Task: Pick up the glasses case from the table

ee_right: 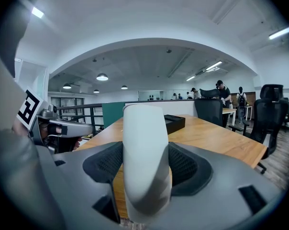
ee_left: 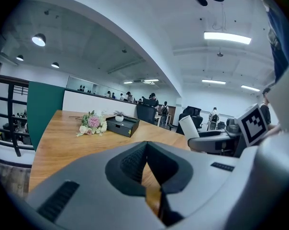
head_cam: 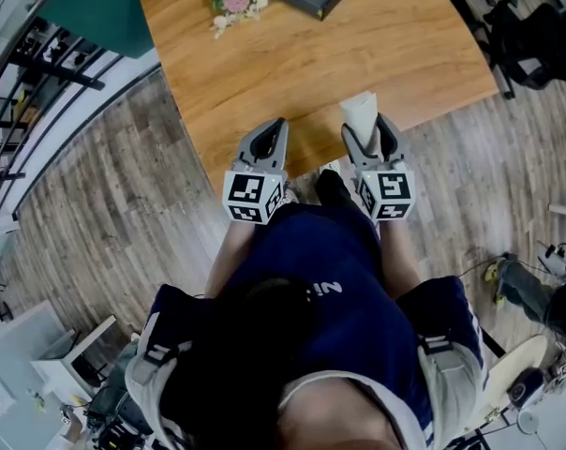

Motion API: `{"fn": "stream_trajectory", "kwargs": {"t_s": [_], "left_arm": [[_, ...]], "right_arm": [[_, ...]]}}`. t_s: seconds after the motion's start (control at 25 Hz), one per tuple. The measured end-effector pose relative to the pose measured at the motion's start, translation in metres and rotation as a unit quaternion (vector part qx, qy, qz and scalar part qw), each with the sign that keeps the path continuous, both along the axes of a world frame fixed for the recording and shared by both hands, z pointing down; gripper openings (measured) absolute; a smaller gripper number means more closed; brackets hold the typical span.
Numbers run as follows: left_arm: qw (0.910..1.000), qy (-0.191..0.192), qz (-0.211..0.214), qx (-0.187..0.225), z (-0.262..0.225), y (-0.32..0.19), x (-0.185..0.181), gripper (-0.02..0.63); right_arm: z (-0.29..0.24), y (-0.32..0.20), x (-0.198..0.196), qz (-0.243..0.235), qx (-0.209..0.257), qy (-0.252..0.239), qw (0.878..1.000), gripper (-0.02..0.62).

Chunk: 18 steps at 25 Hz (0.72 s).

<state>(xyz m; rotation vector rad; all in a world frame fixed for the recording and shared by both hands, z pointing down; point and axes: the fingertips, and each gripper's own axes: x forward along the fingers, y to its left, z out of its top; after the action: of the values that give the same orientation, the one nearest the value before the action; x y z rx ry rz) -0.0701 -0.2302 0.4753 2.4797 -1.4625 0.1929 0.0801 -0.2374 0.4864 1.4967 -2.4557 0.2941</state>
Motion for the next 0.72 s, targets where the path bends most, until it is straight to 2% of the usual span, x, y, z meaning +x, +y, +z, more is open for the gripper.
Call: {"fn": "stream_trajectory", "kwargs": {"t_s": [0.4,0.72], "left_arm": [[0.9997,0.002,-0.024,0.003,-0.004,-0.011,-0.008,0.003],[0.9988,0.010,-0.046,0.013,-0.011,-0.017,-0.015,0.003]], "right_arm": [[0.000,-0.012,0.010,0.011,-0.002,-0.004,1.000,0.304],[0.007,-0.012,0.006,-0.007,-0.004,0.026,1.000,0.304]]}}
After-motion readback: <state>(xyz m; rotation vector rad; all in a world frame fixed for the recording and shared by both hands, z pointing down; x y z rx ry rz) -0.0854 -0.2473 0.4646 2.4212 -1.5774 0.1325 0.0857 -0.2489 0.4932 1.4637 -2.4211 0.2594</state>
